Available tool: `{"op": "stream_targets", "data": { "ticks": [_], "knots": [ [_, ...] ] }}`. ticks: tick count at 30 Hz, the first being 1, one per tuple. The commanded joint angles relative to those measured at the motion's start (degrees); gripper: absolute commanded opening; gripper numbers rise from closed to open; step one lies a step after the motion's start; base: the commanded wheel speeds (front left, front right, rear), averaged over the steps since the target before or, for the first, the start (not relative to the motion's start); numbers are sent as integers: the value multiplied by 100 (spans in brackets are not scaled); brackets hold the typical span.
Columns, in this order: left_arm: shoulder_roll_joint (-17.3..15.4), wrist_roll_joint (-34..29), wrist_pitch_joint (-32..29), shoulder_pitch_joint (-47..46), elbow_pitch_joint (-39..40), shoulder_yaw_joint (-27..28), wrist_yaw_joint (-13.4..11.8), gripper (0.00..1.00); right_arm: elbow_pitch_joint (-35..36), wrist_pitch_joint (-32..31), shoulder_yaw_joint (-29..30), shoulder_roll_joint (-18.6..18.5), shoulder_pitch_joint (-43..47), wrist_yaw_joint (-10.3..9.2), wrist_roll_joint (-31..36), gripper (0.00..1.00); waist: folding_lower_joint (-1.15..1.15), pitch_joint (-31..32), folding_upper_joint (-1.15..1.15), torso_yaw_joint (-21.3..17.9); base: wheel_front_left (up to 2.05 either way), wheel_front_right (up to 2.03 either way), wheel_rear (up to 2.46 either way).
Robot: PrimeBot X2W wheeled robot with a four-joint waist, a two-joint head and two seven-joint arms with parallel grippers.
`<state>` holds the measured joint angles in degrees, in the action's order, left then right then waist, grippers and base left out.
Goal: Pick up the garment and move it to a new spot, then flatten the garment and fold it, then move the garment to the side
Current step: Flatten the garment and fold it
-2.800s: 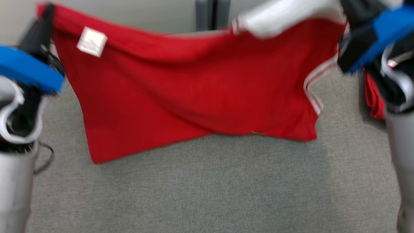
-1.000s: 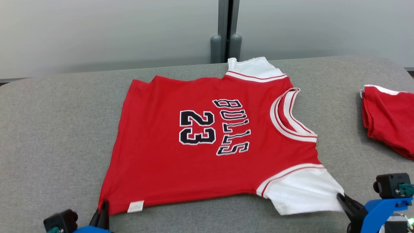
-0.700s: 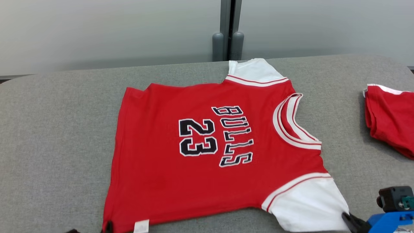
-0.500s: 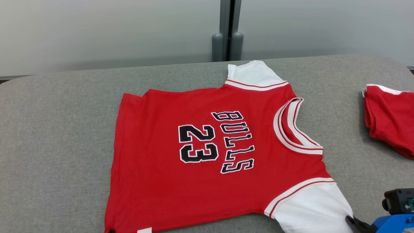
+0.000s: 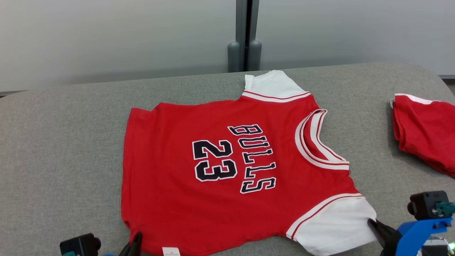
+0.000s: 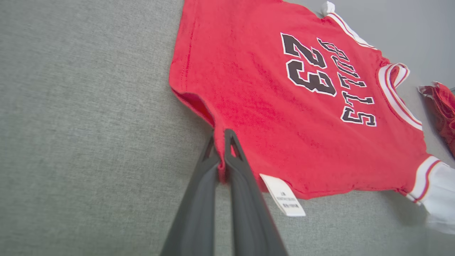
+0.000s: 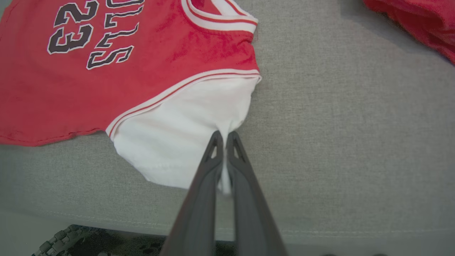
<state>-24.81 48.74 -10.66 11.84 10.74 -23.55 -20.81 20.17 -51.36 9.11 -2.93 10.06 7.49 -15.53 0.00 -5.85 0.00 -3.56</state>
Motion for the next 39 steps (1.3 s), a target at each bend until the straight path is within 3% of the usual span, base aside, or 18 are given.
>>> {"op": "stream_targets", "data": {
  "ticks": [1, 8, 11, 15, 22, 27, 39],
  "knots": [
    [-2, 73, -35, -130, -6, 20, 57, 0, -20, 31, -31, 5, -133, 1, 67, 0, 0, -11, 0, -7, 0, 0, 0],
    [-231, 1262, -1585, -1249, -206, 160, 686, 0, -468, -311, -457, -294, -1175, 1, 76, 0, 0, -148, 0, 54, 0, 0, 0],
    [-303, 1710, -2289, -1771, -544, 264, 631, 0, -734, -518, -581, -478, -1686, 1, -20, 0, 0, -208, 0, 60, 0, 0, 0],
    [-205, 2136, -2704, -2366, -962, 526, 420, 0, -1178, -647, -752, -638, -2348, 1, -192, 0, 0, -292, 0, -27, 0, 0, 0],
    [24, 2560, -2682, -2834, -1536, 1005, 188, 0, -1923, -539, -1054, -818, -3186, 1, -521, 0, 0, -393, 0, -196, 0, 0, 0],
    [34, 2463, -2521, -2952, -1884, 1066, 112, 0, -2446, -201, -1200, -973, -3669, 1, -643, 0, 0, -469, 0, -232, 0, 0, 0],
    [167, 2268, -2083, -3203, -2639, 1112, 294, 0, -3606, 471, -1621, -1097, -4390, 1, -717, 0, 0, -653, 0, -53, 0, 0, 0]
  ]
}}
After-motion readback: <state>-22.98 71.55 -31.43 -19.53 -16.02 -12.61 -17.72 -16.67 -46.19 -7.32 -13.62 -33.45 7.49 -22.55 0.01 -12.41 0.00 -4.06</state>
